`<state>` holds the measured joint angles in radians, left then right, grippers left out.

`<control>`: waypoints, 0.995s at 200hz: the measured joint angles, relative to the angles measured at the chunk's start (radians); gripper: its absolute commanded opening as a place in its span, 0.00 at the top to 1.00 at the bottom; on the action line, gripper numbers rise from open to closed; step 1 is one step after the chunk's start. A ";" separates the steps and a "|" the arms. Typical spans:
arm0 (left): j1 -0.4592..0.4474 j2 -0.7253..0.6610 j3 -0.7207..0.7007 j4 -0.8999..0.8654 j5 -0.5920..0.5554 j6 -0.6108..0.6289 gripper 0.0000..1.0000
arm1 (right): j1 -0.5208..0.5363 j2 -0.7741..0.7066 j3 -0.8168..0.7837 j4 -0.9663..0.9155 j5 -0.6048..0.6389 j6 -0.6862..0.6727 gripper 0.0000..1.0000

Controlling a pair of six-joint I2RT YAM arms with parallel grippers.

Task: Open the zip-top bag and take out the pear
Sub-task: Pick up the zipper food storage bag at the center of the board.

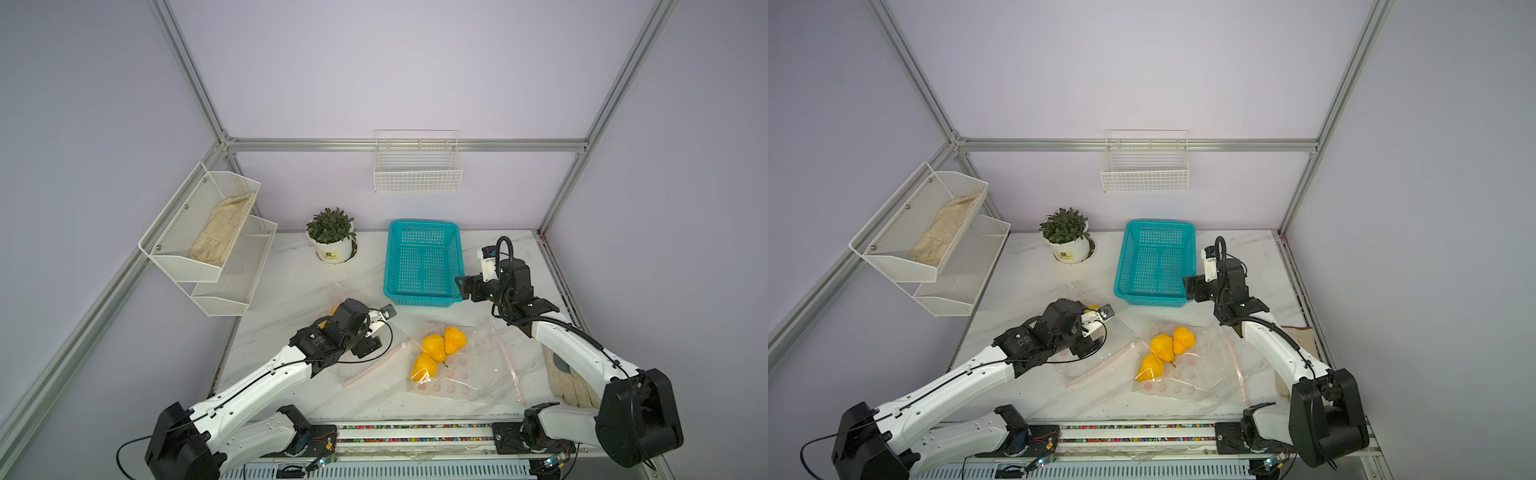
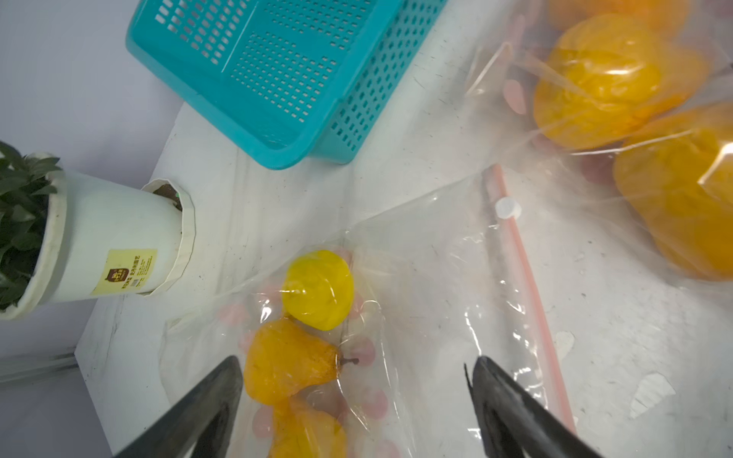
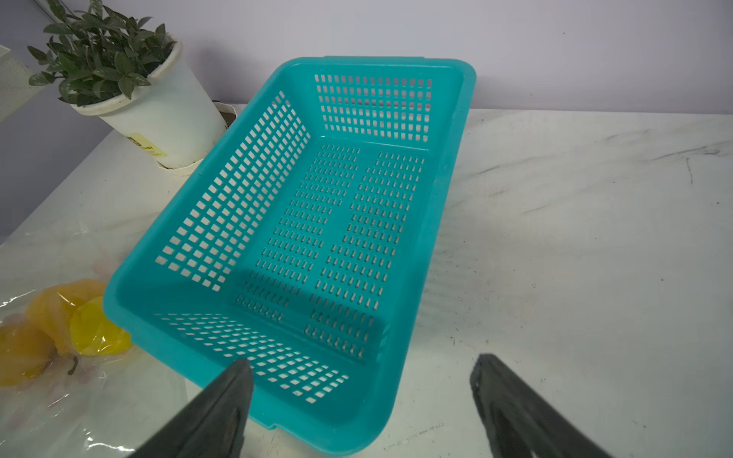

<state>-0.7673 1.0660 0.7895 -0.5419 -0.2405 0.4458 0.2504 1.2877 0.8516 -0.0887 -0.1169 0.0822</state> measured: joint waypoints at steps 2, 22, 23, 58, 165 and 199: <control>-0.013 0.001 0.002 -0.007 -0.011 0.000 0.16 | 0.000 0.000 0.001 -0.003 0.001 -0.002 0.10; -0.163 0.043 0.023 -0.053 -0.112 -0.027 0.19 | 0.000 0.000 0.009 -0.019 0.017 -0.021 0.10; -0.167 0.045 0.023 -0.054 -0.116 -0.029 0.19 | 0.000 -0.001 0.009 -0.019 0.018 -0.021 0.10; -0.297 0.241 0.045 -0.105 -0.252 -0.114 0.24 | 0.000 -0.012 0.003 -0.037 0.046 -0.043 0.09; -0.313 0.431 0.053 -0.162 -0.214 -0.225 0.19 | 0.000 -0.014 0.002 -0.041 0.061 -0.062 0.09; -0.313 0.378 0.053 -0.140 -0.211 -0.230 0.23 | 0.000 -0.014 0.002 -0.041 0.060 -0.063 0.09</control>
<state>-1.0805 1.4437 0.8425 -0.6815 -0.4515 0.2153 0.2504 1.2736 0.8539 -0.1299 -0.0566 0.0196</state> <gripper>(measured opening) 0.762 0.911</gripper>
